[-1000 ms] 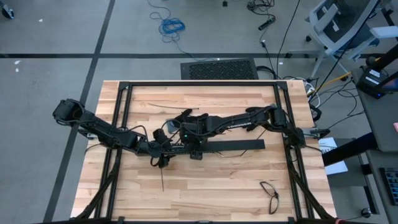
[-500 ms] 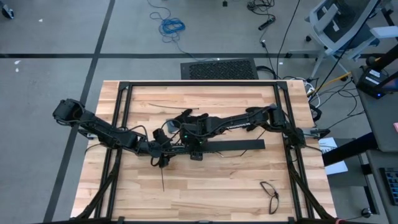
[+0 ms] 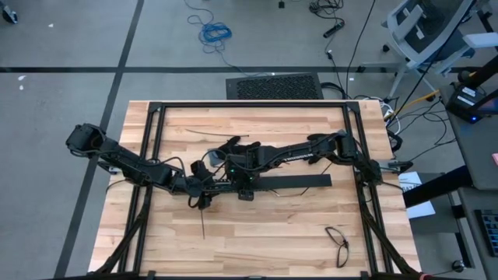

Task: Ziptie cables
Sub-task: Close the cable duct

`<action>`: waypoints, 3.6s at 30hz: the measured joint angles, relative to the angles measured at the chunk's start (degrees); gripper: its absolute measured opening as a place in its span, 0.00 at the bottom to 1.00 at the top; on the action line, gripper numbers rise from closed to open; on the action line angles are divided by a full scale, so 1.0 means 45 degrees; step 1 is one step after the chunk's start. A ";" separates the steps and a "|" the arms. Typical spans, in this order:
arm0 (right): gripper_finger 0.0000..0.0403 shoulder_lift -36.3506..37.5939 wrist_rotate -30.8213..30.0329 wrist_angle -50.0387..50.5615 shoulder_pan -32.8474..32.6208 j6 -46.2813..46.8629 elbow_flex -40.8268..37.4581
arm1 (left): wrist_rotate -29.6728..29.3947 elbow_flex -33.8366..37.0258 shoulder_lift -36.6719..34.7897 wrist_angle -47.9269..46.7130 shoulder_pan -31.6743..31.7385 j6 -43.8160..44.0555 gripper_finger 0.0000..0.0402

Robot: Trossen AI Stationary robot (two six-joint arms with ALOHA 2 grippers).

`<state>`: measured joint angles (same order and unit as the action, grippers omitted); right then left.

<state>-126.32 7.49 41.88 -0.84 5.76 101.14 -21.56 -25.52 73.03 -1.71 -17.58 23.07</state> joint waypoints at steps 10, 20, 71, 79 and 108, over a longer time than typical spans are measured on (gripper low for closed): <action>0.67 0.0000 0.0003 -0.0019 0.0166 -0.0127 0.0000 | -0.0078 0.0000 0.0000 -0.0073 0.0004 0.0005 0.93; 0.62 0.0005 0.0034 -0.0019 0.0185 -0.0189 0.0000 | -0.0083 0.0000 0.0000 -0.0070 0.0005 0.0010 0.93; 0.62 0.0015 0.0043 -0.0810 0.0272 -0.1161 0.0000 | 0.0495 0.0432 0.1352 0.3184 0.0627 -0.0661 0.80; 0.62 0.0015 0.0058 -0.0722 0.0282 -0.1159 0.0000 | 0.0345 0.0427 0.1370 0.3179 0.0647 -0.1187 0.80; 0.62 0.0015 0.0097 -0.0781 0.0442 -0.1142 0.0000 | -0.0046 0.0432 0.2968 0.5630 0.1080 -0.1957 0.80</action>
<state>-126.26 7.92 38.37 1.15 0.62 101.14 -21.77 -23.57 86.39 23.63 -12.72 14.26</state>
